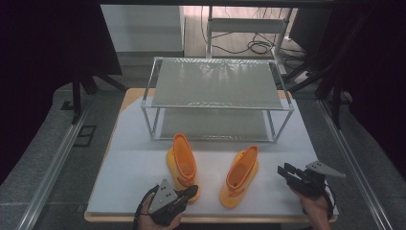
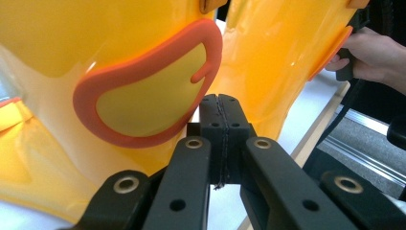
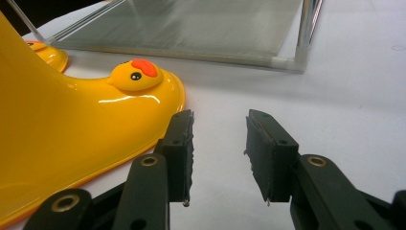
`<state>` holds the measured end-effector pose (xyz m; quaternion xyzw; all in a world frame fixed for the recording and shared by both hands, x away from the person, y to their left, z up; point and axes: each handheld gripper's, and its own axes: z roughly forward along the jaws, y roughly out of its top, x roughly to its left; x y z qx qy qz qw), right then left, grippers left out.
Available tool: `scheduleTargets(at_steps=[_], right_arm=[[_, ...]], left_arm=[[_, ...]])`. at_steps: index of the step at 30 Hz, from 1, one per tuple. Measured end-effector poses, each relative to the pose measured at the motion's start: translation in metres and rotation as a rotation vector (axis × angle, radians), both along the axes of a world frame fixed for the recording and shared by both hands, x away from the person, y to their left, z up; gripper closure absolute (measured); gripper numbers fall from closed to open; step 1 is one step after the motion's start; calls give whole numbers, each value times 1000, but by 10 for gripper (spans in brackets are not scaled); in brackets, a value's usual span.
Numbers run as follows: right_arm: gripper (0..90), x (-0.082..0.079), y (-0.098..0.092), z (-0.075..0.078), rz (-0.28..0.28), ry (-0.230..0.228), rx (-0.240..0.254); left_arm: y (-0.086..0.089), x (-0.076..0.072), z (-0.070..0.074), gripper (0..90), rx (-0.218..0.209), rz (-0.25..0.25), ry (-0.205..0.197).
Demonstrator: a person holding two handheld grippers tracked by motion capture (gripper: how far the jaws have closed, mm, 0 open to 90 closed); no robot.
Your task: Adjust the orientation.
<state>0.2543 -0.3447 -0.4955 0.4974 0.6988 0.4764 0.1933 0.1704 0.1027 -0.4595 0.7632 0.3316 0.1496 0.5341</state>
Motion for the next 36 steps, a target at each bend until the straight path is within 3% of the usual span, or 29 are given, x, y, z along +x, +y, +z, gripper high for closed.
scheduleTargets(at_steps=[15,23,36], right_arm=[[609,1,-2,-1,-1,14,0],[607,1,-3,-2,-4,17,1],[603,1,-2,-2,2,22,-4]], left_arm=[[42,-8,-2,898,-37,62,17],[63,-9,-3,898,-54,119,22],[89,-11,-6,898,-120,226,41]])
